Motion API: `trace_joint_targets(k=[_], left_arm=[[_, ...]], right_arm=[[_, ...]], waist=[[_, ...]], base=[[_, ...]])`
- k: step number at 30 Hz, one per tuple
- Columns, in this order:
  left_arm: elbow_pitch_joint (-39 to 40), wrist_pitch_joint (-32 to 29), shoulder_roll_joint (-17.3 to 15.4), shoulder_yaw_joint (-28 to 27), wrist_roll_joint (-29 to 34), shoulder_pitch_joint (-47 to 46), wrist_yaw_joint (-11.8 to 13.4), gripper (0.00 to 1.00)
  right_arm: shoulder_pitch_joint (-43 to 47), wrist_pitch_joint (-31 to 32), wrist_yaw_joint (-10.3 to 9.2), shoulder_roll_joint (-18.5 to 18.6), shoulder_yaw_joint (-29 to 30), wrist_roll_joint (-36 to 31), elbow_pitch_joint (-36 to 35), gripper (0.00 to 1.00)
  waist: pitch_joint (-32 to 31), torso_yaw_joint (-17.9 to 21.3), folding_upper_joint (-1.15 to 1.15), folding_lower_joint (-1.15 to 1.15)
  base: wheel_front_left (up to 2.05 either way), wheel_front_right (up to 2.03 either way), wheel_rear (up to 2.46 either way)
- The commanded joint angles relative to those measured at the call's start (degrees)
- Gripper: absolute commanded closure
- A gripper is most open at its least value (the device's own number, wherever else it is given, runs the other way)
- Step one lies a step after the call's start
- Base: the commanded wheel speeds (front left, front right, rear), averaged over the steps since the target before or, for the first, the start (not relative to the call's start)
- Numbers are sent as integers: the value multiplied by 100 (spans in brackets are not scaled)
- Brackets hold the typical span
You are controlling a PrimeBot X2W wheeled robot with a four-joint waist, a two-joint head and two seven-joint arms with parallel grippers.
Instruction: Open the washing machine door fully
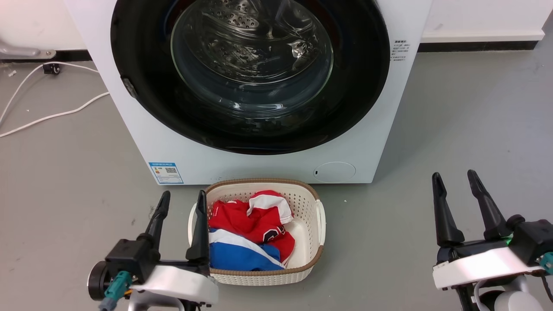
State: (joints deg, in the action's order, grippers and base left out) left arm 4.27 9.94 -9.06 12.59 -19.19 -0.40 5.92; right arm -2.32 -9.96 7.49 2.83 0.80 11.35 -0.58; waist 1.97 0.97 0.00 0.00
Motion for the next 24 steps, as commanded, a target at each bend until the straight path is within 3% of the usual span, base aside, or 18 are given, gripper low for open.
trace_joint_targets(k=[1,10,15,24], left_arm=[[53,51,-62,71,127,-73,62,0],[-55,165,-170,388,317,-37,340,0],[-36,229,-33,190,287,51,100,0],[-22,332,344,-343,593,227,-638,0]], right_arm=[[-28,-40,0,9,-20,-144,-91,0],[40,-165,-1,9,-58,-702,-140,0],[79,-228,-1,9,-26,-700,-118,0],[108,-326,-1,7,-28,-468,112,0]], waist=[[2,1,0,0],[-2,18,0,0],[8,29,0,0],[27,57,0,0]], base=[[0,0,0],[0,0,0],[0,0,0],[0,0,0]])
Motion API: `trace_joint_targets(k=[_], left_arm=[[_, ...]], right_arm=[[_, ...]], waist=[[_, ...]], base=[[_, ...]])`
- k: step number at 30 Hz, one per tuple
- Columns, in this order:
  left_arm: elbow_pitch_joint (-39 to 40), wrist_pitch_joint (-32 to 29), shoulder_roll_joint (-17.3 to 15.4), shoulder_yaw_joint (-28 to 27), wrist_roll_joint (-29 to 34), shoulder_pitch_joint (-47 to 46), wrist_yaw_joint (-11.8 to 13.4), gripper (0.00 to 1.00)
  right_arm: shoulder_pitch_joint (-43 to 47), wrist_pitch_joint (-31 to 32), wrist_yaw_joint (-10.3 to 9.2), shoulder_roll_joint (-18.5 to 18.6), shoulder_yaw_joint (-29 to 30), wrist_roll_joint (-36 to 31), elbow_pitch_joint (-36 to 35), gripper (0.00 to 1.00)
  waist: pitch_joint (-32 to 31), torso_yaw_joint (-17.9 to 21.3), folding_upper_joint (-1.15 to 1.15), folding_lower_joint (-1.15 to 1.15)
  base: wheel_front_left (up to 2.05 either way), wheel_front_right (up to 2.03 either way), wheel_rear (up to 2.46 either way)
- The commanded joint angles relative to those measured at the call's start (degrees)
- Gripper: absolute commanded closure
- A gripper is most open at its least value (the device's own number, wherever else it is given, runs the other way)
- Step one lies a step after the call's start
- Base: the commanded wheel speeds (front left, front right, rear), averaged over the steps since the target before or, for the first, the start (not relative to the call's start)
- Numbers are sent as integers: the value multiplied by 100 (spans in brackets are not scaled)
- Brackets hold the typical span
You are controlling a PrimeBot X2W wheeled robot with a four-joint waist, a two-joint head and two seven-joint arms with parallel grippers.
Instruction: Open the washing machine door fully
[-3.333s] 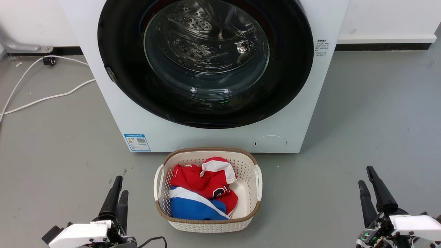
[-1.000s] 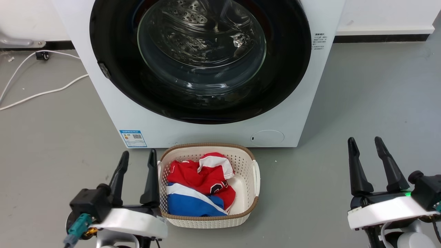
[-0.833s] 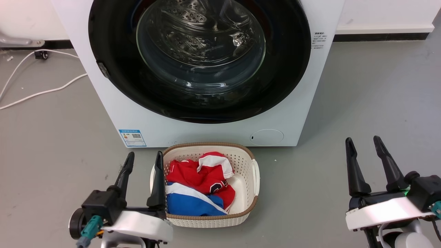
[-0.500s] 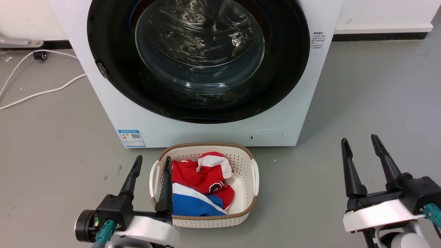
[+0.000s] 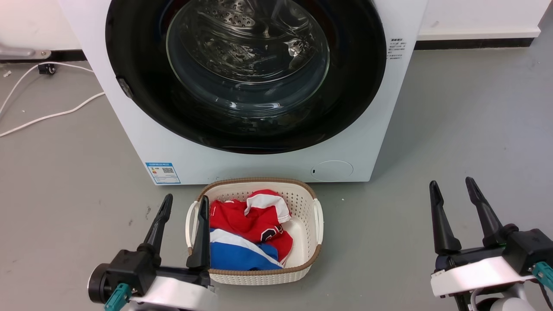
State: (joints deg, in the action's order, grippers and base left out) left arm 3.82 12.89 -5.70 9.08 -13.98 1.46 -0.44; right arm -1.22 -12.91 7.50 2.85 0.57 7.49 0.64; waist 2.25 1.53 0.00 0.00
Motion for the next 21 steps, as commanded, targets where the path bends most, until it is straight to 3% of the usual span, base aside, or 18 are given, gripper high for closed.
trace_joint_targets(k=[1,6,21], left_arm=[[10,49,34,-36,130,52,-77,0],[-143,102,153,-182,448,109,-318,0],[-331,246,266,-332,1083,181,-515,0]], right_arm=[[2,-44,-2,5,-1,-76,9,0],[1,-94,-2,5,10,-147,77,0],[38,-232,-2,5,-82,-585,75,0]], waist=[[-1,6,0,0],[3,25,0,0],[14,31,0,0]], base=[[0,0,0],[0,0,0],[0,0,0]])
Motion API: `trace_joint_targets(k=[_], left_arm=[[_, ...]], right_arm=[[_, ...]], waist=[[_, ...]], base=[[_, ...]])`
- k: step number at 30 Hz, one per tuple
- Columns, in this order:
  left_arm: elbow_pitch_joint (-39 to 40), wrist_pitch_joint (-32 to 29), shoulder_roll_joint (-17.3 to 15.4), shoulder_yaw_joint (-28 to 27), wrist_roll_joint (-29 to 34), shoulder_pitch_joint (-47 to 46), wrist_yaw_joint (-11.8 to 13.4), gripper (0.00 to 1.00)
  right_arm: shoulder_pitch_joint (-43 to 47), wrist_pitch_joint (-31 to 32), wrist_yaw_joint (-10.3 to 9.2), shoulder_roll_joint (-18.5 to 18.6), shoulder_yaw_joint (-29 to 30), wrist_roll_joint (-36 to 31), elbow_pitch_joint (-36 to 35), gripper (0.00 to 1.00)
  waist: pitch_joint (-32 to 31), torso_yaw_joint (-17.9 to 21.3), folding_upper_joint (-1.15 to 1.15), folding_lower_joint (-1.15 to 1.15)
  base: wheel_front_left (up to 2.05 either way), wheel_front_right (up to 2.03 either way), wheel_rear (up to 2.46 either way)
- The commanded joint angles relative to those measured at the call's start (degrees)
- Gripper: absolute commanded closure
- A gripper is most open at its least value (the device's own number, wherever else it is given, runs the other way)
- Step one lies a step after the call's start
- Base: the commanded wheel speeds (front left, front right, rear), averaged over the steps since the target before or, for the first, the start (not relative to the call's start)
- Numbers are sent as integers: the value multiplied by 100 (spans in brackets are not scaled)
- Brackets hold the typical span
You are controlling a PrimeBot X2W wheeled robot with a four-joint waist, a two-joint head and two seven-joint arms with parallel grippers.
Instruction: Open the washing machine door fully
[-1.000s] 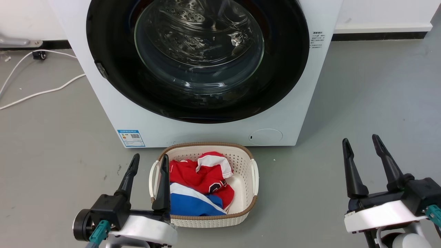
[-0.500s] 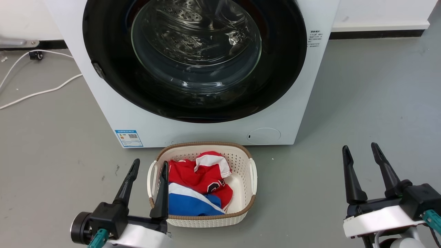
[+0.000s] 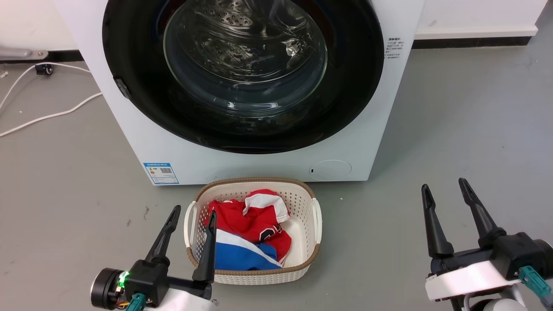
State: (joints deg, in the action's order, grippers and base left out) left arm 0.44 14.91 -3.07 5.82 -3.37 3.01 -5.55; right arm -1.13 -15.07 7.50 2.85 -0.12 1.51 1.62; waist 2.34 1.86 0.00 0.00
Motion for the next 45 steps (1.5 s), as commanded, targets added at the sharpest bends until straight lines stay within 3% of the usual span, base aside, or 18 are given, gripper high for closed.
trace_joint_targets(k=[1,27,28,29,30,39,45], left_arm=[[5,40,6,-14,18,19,-13,0],[-3,31,22,-34,-63,-72,-26,0],[-7,31,22,-30,-69,-83,-25,0],[-19,31,22,-23,-76,-88,-24,0],[-36,31,22,-20,-96,-80,-21,0],[-16,31,21,25,-123,-255,-72,0],[-15,30,20,8,-70,-380,-95,0]], right_arm=[[19,-14,-2,5,-30,55,-24,0],[-100,-14,-2,4,-55,165,-45,0],[-101,-14,-2,4,-69,220,-19,8],[-104,-14,-2,4,-93,250,30,65],[-125,-15,-2,4,-93,236,50,100],[-407,-14,-2,3,224,604,256,100],[-1097,289,-2,72,402,1456,824,100]], waist=[[9,-5,0,0],[110,-30,0,0],[126,-36,0,0],[142,-43,0,0],[159,-52,0,0],[474,-186,0,0],[732,-263,0,0]], base=[[0,0,0],[0,0,0],[0,0,0],[0,0,0],[0,0,0],[0,0,0],[0,0,0]])
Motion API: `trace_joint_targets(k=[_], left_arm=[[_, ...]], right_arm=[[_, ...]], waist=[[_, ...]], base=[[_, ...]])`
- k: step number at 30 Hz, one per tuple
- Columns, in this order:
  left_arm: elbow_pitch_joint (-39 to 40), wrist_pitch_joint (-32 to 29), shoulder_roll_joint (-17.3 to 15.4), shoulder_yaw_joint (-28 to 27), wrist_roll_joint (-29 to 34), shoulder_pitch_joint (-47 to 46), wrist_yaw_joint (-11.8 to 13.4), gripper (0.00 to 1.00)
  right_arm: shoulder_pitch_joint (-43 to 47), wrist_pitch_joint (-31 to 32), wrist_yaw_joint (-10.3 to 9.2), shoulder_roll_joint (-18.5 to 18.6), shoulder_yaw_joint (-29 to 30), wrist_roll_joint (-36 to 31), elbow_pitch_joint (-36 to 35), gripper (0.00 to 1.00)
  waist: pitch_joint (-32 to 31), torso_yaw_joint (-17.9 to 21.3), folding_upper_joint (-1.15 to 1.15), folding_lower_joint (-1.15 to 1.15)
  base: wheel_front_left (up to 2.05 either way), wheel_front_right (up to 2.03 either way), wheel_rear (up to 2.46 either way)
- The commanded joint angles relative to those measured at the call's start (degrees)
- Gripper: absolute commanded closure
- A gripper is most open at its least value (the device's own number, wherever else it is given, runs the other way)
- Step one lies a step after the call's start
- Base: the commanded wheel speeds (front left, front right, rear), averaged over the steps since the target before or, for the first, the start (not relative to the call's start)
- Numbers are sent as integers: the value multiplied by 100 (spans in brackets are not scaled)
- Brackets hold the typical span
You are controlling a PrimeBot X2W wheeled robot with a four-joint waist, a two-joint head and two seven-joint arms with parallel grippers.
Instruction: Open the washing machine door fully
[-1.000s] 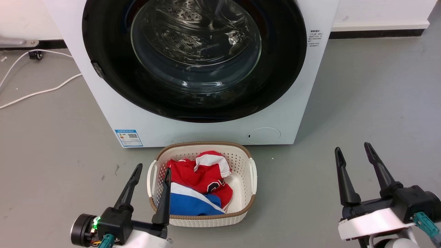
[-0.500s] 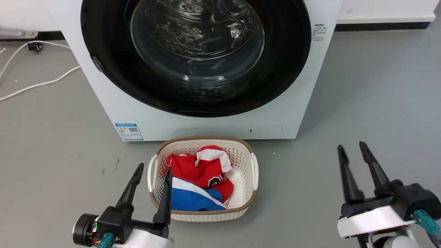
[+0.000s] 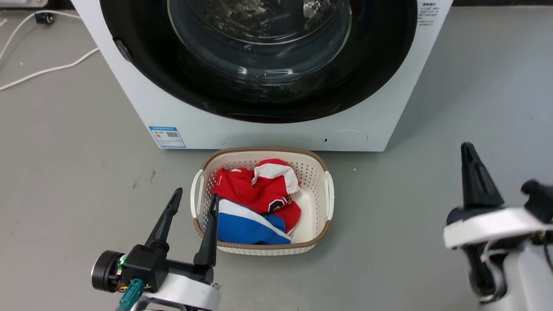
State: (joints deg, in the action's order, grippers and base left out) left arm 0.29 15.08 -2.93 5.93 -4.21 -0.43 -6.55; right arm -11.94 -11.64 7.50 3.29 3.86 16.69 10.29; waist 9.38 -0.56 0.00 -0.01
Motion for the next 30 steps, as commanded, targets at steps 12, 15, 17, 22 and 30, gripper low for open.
trace_joint_targets(k=[12,15,17,22,30], left_arm=[[41,15,6,187,-2,-442,-39,0],[29,14,5,228,-39,-538,-46,0],[47,14,7,252,-68,-616,-51,0],[105,15,6,324,-175,-759,-51,0],[129,14,6,419,-251,-914,-39,0]], right_arm=[[-2393,2182,-1,874,681,2607,397,100],[-3035,2752,-1,1008,915,2880,615,100],[-3494,3129,-1,1079,1063,2961,832,100],[-4554,4061,-1,1234,1409,2929,1437,100],[-5867,4874,-1,1261,1393,2307,1877,100]], waist=[[710,-304,0,1],[901,-403,0,1],[1019,-472,0,1],[1264,-684,0,1],[1569,-957,0,1]], base=[[0,0,0],[0,0,0],[0,0,0],[0,0,0],[0,0,0]])
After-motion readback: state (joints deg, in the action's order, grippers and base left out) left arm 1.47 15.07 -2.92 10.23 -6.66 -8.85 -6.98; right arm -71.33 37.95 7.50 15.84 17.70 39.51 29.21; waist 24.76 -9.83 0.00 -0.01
